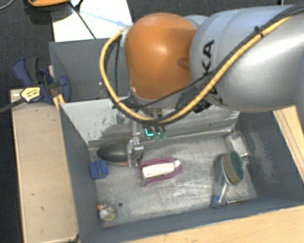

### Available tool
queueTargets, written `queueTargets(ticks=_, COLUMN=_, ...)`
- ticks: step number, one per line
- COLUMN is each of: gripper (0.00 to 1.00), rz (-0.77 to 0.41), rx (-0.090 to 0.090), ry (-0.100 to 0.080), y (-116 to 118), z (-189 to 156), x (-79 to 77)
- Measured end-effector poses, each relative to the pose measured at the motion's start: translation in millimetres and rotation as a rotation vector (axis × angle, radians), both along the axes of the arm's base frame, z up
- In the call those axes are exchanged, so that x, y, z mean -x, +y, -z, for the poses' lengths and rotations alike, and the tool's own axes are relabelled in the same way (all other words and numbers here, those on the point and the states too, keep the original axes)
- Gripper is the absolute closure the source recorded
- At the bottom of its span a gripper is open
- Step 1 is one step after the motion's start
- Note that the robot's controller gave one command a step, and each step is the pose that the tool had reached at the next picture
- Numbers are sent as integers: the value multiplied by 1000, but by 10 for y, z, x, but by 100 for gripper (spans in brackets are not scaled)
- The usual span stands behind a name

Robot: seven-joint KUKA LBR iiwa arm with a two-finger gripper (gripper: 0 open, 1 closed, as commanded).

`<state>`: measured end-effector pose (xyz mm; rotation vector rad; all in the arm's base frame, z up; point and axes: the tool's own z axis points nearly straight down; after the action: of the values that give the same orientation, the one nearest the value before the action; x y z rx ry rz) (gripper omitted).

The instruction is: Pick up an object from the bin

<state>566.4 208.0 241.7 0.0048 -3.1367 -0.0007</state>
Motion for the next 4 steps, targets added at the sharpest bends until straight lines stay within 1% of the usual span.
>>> queueTargets(ticks=1, gripper=0, rz=57, rx=-1, ry=-6, y=-205, z=1729, x=-113)
queueTargets(ticks=2, gripper=0, rz=248, rx=-2, ry=-11, y=-40, z=1401, x=-87)
queueTargets(ticks=3, gripper=0, rz=529, rx=-1, ry=-10, y=-221, z=1307, x=-249)
queueTargets(ticks=4, gripper=0, rz=695, rx=-1, ry=-4, y=-151, z=1666, x=-243)
